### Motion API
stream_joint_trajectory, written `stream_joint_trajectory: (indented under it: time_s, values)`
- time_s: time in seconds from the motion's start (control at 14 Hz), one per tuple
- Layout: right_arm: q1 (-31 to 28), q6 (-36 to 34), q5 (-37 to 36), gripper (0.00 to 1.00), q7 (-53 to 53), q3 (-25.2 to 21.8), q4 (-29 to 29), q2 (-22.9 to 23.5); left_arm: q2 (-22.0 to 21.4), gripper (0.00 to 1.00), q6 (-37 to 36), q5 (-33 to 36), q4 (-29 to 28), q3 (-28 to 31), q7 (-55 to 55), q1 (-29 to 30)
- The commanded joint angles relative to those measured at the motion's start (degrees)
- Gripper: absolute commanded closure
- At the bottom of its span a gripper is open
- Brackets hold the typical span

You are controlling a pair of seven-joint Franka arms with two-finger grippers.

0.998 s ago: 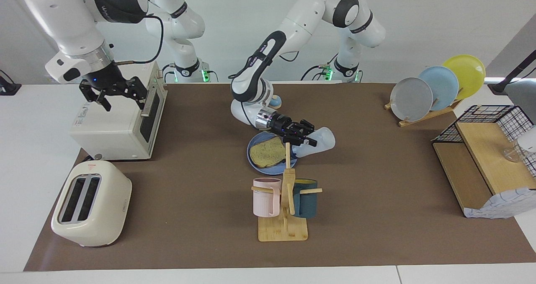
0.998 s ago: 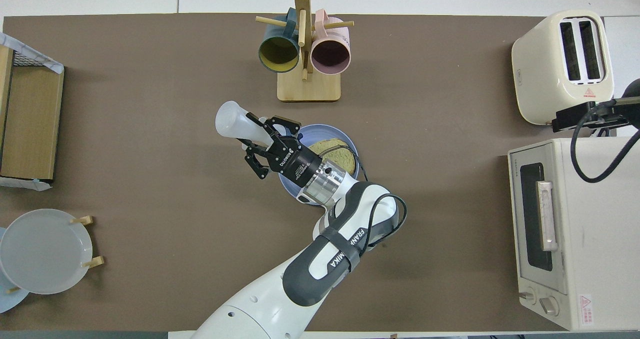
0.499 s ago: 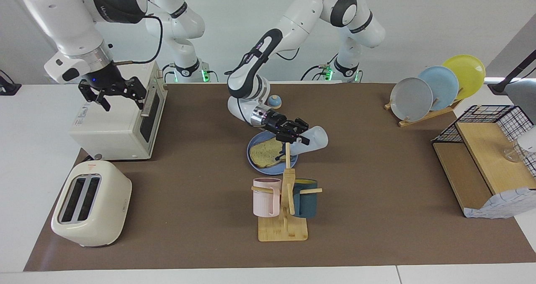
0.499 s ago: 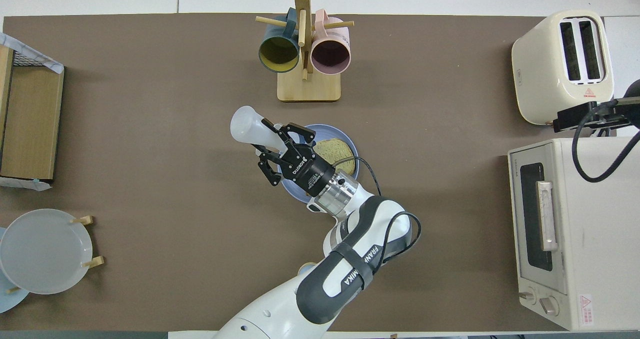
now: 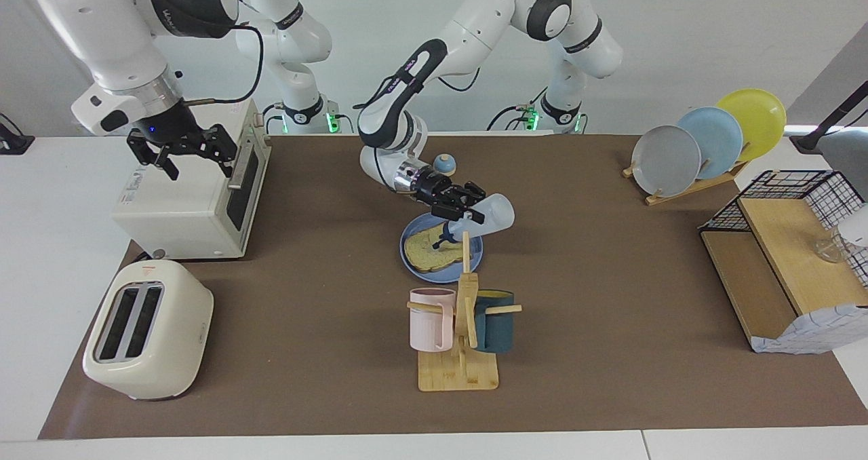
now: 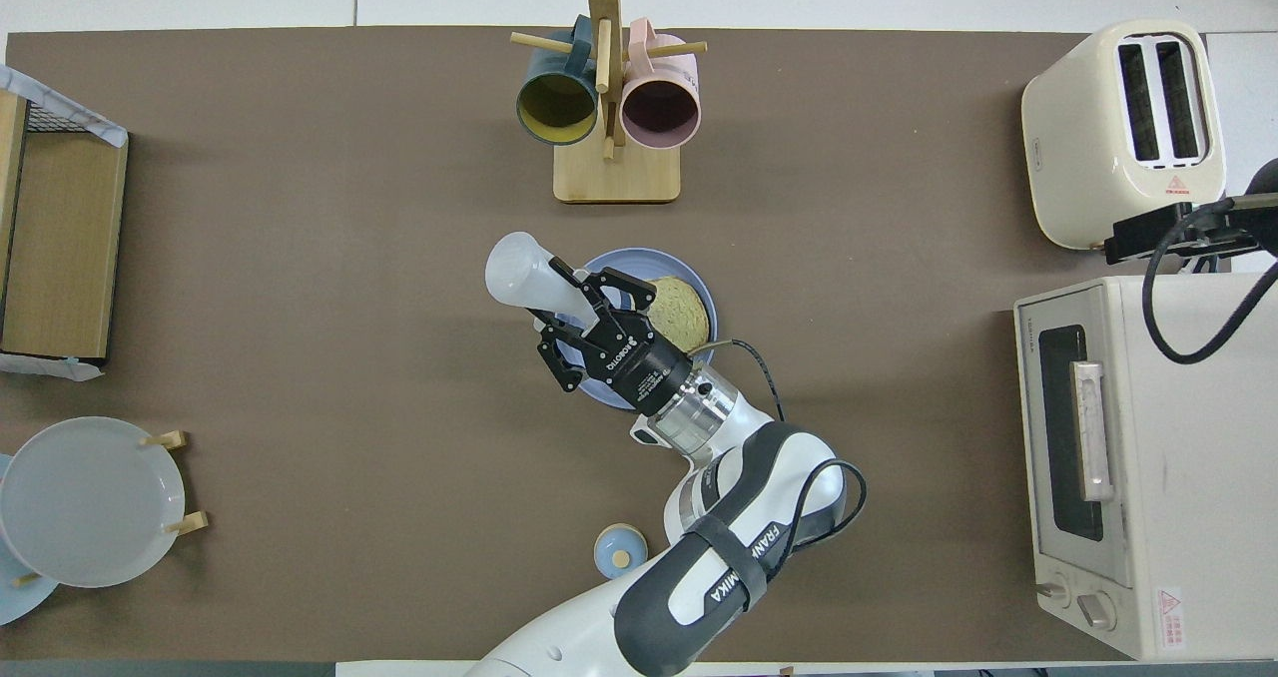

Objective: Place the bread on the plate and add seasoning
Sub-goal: 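Hold the shaker over the bread with the left gripper and shake, then carry the shaker back beside the mug rack with the left gripper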

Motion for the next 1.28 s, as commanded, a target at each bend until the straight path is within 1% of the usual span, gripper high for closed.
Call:
stream_joint_trajectory:
  time_s: [0.0, 0.07, 0.21, 0.36, 0.43, 0.5, 0.71, 0.86, 0.93, 1.0, 1.14, 1.21]
  values:
    - [-0.76, -0.24, 0.53, 0.0, -0.94, 0.3, -0.25, -0.32, -0.49, 1.0, 1.7, -0.07, -0.69, 0.22, 0.37, 2.44]
    - [-0.68, -0.24, 0.53, 0.0, -1.02, 0.3, -0.25, -0.32, -0.49, 1.0, 2.05, -0.06, -0.69, 0.22, 0.37, 3.66]
    - [-0.68, -0.24, 0.53, 0.0, -0.94, 0.3, -0.17, -0.32, -0.49, 1.0, 1.45, -1.55, -0.08, 0.05, 0.45, 3.94]
    - [-0.68, -0.24, 0.53, 0.0, -0.94, 0.3, -0.25, -0.32, -0.57, 1.0, 1.53, -4.89, -0.17, 0.05, 0.37, 3.85]
    - [-0.68, -0.24, 0.53, 0.0, -0.94, 0.3, -0.25, -0.32, -1.18, 1.0, 1.7, -5.94, -0.08, -0.04, 0.45, 3.85]
    - [-0.68, -0.24, 0.53, 0.0, -1.02, 0.3, -0.25, -0.32, -2.49, 1.0, 2.14, -8.65, 0.01, 0.05, 0.19, 3.94]
    - [-0.68, -0.24, 0.53, 0.0, -1.02, 0.3, -0.25, -0.32, -10.21, 1.0, 5.21, -15.51, -0.43, 0.05, 0.1, 5.43]
    - [-0.68, -0.24, 0.53, 0.0, -1.02, 0.3, -0.17, -0.32, -14.35, 1.0, 5.57, -19.55, -0.25, -0.04, -0.07, 7.53]
    - [-0.68, -0.24, 0.53, 0.0, -0.94, 0.3, -0.25, -0.41, -15.94, 1.0, 6.27, -22.62, 0.01, -0.04, -0.33, 8.33]
    - [-0.68, -0.24, 0.53, 0.0, -0.94, 0.3, -0.25, -0.32, -17.96, 1.0, 8.71, -25.87, 0.01, 0.22, -1.64, 9.64]
    - [-0.68, -0.24, 0.53, 0.0, -0.94, 0.3, -0.25, -0.32, -24.8, 1.0, 16.26, -34.56, -0.78, 0.22, -2.97, 15.16]
    - [-0.68, -0.24, 0.53, 0.0, -0.94, 0.3, -0.25, -0.41, -27.01, 1.0, 17.95, -37.91, -0.78, 0.22, -2.97, 17.45]
